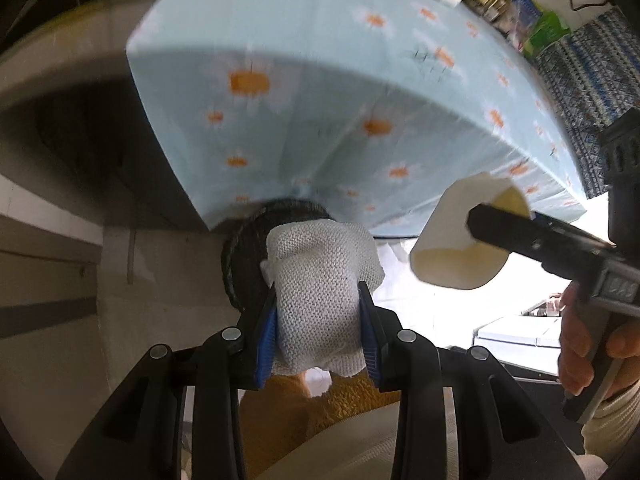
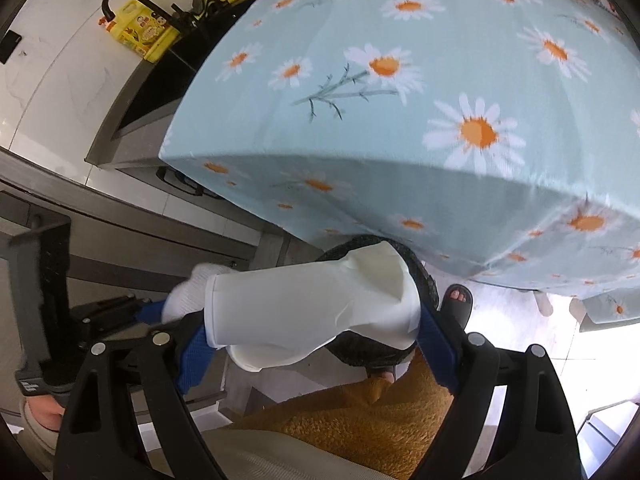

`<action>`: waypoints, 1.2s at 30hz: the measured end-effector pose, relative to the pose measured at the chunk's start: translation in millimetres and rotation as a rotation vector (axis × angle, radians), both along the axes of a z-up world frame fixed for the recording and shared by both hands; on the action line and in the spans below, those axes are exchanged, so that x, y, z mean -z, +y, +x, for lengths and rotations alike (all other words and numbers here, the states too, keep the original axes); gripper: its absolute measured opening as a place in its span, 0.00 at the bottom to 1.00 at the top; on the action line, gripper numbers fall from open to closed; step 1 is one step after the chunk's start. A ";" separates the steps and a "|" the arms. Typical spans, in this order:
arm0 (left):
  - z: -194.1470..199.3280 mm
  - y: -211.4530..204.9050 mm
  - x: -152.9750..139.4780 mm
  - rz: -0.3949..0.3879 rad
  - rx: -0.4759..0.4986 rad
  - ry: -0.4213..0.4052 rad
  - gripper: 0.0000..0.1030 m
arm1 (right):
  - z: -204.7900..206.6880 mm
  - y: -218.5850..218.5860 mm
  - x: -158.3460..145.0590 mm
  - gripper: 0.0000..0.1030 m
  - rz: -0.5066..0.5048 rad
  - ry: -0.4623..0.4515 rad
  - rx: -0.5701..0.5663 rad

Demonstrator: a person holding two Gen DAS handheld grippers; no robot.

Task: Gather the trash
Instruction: 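Carry the white cloth in the left tool while the right tool carries the cup to the bin, then open the left tool over the black bin while the right tool drops the white cup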

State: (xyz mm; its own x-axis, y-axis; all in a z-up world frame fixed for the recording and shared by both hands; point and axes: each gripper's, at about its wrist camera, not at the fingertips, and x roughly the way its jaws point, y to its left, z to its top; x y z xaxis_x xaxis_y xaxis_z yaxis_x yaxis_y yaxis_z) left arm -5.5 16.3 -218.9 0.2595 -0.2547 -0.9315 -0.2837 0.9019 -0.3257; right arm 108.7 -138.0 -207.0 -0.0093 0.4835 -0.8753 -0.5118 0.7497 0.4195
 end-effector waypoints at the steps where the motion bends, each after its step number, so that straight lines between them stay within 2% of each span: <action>1: -1.0 -1.0 4.7 -0.003 -0.001 0.010 0.33 | -0.1 -1.1 2.1 0.83 -0.004 0.005 0.000; 12: -4.7 -6.1 41.6 -0.044 -0.029 0.102 0.33 | -6.0 0.6 26.3 0.83 -0.035 0.050 -0.028; 23: -3.7 -4.3 40.9 -0.045 -0.059 0.107 0.33 | 3.7 10.1 18.0 0.83 -0.021 0.041 -0.048; 25: -3.7 -2.8 40.9 -0.052 -0.068 0.109 0.38 | 6.2 12.2 15.6 0.84 -0.017 0.040 -0.040; 26: -4.2 -0.7 41.3 -0.058 -0.085 0.115 0.50 | 8.0 13.1 14.4 0.84 -0.024 0.046 -0.029; 28: -5.1 2.8 41.3 -0.072 -0.111 0.108 0.58 | 10.7 13.9 9.8 0.91 -0.017 0.051 -0.010; 30: -4.9 3.9 41.6 -0.070 -0.110 0.113 0.58 | 13.1 15.7 4.5 0.94 0.006 0.044 -0.003; 36: -5.0 6.6 38.7 -0.066 -0.110 0.108 0.58 | 18.6 19.4 1.1 0.94 0.012 0.050 0.014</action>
State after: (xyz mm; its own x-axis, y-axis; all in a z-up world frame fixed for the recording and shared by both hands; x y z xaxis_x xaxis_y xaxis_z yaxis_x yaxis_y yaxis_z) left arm -10.5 22.9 -257.6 0.1883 -0.2924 -0.9376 -0.4158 0.8411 -0.3458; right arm 127.3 -118.7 -208.1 -0.0464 0.4946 -0.8679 -0.4794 0.7512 0.4538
